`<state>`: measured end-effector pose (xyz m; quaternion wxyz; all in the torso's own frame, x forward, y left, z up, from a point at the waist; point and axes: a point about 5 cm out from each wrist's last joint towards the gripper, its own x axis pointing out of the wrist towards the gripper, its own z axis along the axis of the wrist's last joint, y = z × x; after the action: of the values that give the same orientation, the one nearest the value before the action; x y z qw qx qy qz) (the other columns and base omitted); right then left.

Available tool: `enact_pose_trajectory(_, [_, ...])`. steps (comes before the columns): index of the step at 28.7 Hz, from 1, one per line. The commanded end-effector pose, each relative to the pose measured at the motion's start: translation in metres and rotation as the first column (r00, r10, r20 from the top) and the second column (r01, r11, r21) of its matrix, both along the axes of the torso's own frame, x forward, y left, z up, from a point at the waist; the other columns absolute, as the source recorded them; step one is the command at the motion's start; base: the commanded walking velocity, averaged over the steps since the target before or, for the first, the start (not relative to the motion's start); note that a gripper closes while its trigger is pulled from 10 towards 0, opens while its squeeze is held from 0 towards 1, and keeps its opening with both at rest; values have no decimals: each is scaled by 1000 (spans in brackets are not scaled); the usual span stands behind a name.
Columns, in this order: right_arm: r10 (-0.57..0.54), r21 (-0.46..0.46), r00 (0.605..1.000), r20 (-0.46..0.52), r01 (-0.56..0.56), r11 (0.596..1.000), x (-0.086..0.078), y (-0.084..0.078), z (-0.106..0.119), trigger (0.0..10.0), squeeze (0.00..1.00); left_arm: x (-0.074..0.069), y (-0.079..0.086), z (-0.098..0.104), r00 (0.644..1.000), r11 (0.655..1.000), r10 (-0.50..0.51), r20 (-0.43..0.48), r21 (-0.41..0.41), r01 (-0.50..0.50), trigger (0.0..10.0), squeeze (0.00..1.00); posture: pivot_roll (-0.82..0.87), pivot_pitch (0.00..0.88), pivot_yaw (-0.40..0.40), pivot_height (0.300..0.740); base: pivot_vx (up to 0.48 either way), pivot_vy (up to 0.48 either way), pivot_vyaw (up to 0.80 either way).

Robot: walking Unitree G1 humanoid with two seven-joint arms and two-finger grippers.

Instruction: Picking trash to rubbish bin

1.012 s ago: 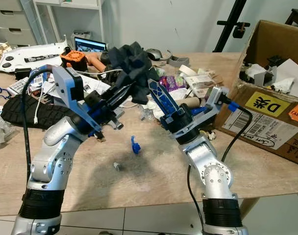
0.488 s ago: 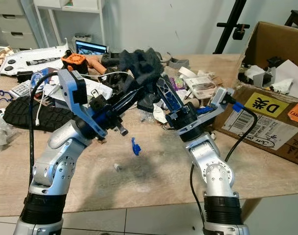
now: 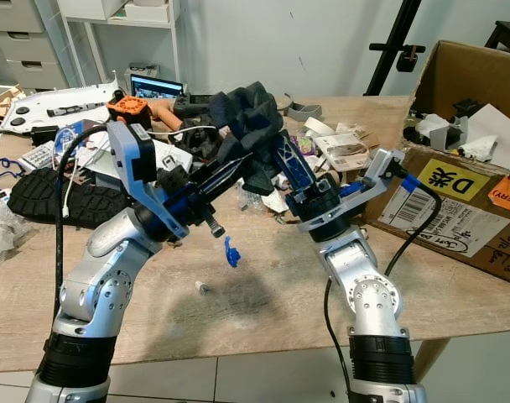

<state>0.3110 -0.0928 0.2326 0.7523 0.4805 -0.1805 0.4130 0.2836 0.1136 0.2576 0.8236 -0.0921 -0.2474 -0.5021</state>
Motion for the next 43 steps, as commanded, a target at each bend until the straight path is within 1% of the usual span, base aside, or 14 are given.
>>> enact_pose_trajectory(1, [23, 29, 1000, -4, -23, 999, 0, 7, 2, 0, 0, -2, -7, 2, 1000, 1000, -20, 20, 2, 20, 0, 388, 62, 119, -1, 740, 0, 0, 0])
enact_pose_trajectory(3, [20, 38, 1000, -2, -20, 999, 2, 6, 4, 0, 0, -1, -7, 2, 1000, 1000, -16, 21, 2, 15, 0, 1000, 62, 125, -2, 740, 0, 0, 0])
enact_pose_trajectory(6, [14, 38, 1000, 4, -14, 999, 1, 6, 5, 0, 0, -2, -6, 1, 1000, 1000, -18, 6, -9, 18, 0, 1000, 61, 119, 4, 740, 0, 0, 0])
enact_pose_trajectory(8, [11, 45, 1000, 7, -11, 999, 2, 5, 7, 0, 0, 0, -6, 2, 1000, 1000, -13, 2, -10, 13, 4039, 1000, 62, 125, 0, 740, 0, 0, 0])
enact_pose_trajectory(9, [10, 47, 1000, 8, -10, 999, 3, 5, 8, 0, 0, 1, -6, 2, 1000, 1000, -10, 0, -9, 10, 4039, 1000, 62, 125, 0, 740, 0, 0, 0])
enact_pose_trajectory(10, [6, 50, 1000, 9, -6, 999, 3, 4, 8, 0, 0, 2, -6, 2, 1000, 1000, 1, -1, -8, -1, 6902, 1000, 62, 138, -2, 740, 0, 0, 0])
enact_pose_trajectory(13, [3, 51, 1000, 9, -4, 999, 4, 3, 8, 0, 0, 3, -5, 2, 1000, 1000, 8, -2, -8, -8, 6902, 1000, 62, 138, -2, 740, 0, 0, 0])
enact_pose_trajectory(14, [-28, 54, 1000, 13, 27, 998, 6, -2, 11, 0, 0, 6, -3, 3, 999, 998, 47, -16, -28, -47, 10000, 1000, 57, 134, 0, 740, 0, 0, 0])
enact_pose_trajectory(29, [-273, 54, 957, 102, 268, 962, 26, -60, 51, 0, 0, 19, 2, -3, 980, 981, 194, -51, -5, -194, 10000, 1000, 49, 139, -4, 740, 0, 0, 0])
enact_pose_trajectory(31, [-404, 47, 904, 140, 401, 915, 28, -82, 68, 0, 0, 31, 5, -19, 941, 935, 331, -66, 156, -318, 10000, 1000, 49, 143, -5, 740, 0, 0, 0])
enact_pose_trajectory(32, [-502, 13, 852, 146, 506, 862, 31, -94, 75, 2353, 0, 34, 7, -24, 930, 919, 362, -64, 193, -344, 10000, 922, 46, 163, -9, 740, 0, 0, 0])
enact_pose_trajectory(33, [-593, -38, 793, 140, 603, 797, 34, -105, 78, 10000, 0, 35, 8, -26, 926, 914, 371, -64, 201, -353, 10000, 0, 46, 163, -9, 740, 0, 0, 0])
enact_pose_trajectory(36, [-852, -330, 498, 160, 841, 430, 42, -145, 73, 10000, 0, 33, 7, -24, 923, 918, 377, -78, 167, -360, 10000, 0, 42, 150, -4, 740, 0, 0, 0])
enact_pose_trajectory(43, [-934, -311, 324, 153, 913, 265, 34, -190, 81, 10000, 0, 36, 9, -23, 919, 913, 387, -76, 172, -370, 10000, 0, 40, 169, -3, 740, 0, 0, 0])
